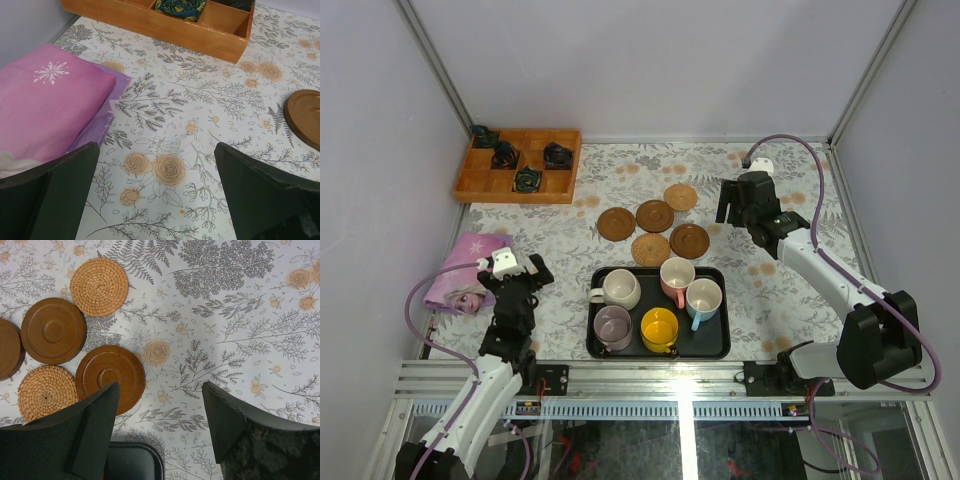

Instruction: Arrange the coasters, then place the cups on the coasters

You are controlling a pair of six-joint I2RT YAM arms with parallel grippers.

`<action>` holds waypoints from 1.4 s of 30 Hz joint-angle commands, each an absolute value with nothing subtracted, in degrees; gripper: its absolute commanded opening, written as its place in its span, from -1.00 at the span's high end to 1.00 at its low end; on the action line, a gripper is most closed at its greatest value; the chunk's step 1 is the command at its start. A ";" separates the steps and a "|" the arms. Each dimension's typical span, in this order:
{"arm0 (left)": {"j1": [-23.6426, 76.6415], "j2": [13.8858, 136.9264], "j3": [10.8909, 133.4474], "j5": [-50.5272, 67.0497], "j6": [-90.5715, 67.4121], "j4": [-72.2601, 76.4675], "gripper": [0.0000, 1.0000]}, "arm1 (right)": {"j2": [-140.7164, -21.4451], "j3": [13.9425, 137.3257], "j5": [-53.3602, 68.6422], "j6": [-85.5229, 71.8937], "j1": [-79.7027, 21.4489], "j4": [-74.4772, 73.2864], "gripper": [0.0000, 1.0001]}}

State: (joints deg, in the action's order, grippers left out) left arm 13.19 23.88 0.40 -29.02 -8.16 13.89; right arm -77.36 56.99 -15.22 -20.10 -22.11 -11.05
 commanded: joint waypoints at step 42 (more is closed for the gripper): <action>13.44 23.73 -1.76 -30.66 -8.70 17.23 -1.00 | -76.45 58.53 -13.91 -20.54 -22.06 -7.74 -0.47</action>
State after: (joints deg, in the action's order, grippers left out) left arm 13.19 23.88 0.40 -29.04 -8.16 13.91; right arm -77.36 56.99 -14.81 -20.16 -22.11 -9.98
